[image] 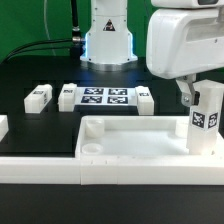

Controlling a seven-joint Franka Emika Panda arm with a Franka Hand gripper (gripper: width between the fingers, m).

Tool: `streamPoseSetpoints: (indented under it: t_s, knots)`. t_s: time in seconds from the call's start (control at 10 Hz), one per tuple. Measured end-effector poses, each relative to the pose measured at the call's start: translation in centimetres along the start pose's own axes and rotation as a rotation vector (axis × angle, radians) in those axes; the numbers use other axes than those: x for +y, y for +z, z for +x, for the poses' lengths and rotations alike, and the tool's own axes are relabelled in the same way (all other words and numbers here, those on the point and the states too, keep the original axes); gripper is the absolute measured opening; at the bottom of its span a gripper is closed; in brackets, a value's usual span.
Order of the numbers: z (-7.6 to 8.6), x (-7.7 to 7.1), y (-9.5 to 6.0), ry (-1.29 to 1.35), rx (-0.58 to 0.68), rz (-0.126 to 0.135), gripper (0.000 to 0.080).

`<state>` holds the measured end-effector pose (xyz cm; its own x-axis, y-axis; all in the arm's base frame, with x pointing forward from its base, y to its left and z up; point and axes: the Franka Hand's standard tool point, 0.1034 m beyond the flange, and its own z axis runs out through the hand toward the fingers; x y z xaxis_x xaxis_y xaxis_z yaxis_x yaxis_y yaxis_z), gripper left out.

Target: Assemble desk

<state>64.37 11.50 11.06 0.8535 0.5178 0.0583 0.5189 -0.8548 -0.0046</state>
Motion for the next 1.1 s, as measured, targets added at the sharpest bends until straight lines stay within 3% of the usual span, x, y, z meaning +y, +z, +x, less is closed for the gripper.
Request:
streamPoseSetpoints:
  t_s: [0.1,0.2,0.3,0.6,1.1]
  knots:
    - [0.00,0.01,0.00,0.000,0.000,0.000,0.0554]
    - [0.00,0.01,0.00,0.000,0.000,0.000,0.0358]
    - [0.00,0.01,0.00,0.000,0.000,0.000,0.0288]
    - [0.01,-0.01,0.02,0.068,0.001,0.000,0.0288]
    - [-0.13,0.22,0.06,0.671,0.002,-0.005,0.0288]
